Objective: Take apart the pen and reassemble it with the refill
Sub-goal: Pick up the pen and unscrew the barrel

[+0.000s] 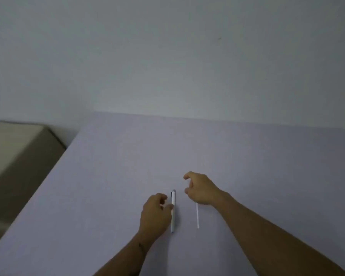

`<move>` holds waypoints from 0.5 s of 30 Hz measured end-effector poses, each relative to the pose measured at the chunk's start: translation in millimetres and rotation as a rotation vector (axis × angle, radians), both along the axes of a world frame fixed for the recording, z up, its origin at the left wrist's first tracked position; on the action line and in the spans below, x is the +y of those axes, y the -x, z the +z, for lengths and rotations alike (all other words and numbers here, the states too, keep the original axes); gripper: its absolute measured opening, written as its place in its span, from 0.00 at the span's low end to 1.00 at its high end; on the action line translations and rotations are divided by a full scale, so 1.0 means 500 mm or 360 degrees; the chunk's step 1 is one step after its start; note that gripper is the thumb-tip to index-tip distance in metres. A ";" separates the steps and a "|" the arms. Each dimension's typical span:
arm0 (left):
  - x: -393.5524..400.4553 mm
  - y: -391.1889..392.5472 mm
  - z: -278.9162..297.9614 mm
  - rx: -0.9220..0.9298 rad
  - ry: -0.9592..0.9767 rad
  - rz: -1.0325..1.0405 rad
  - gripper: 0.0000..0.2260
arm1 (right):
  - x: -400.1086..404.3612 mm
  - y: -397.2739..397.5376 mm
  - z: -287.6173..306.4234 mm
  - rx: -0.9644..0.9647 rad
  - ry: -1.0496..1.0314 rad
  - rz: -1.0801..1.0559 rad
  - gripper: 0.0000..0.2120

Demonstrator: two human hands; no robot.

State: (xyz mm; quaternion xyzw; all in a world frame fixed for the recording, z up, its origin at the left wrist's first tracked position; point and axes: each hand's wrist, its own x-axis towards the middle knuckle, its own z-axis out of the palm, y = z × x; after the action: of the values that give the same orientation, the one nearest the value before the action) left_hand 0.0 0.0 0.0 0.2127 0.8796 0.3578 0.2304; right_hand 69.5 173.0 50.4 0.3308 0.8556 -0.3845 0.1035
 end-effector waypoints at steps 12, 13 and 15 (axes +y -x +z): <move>0.027 -0.011 -0.050 0.0137 0.0467 -0.0081 0.07 | -0.014 -0.001 -0.093 -0.0213 0.0084 -0.0069 0.21; 0.025 -0.007 -0.050 0.0122 0.0458 -0.0065 0.07 | -0.017 0.003 -0.098 -0.0182 0.0147 -0.0169 0.19; 0.022 -0.001 -0.046 0.0079 0.0412 -0.0034 0.07 | -0.028 0.014 -0.098 -0.0079 0.0351 -0.0416 0.11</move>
State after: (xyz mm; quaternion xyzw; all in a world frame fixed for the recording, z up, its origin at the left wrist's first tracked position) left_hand 0.7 10.9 -22.9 0.1994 0.9215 0.2333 0.2378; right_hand 62.6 159.1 1.4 0.4352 0.7550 -0.4781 0.1093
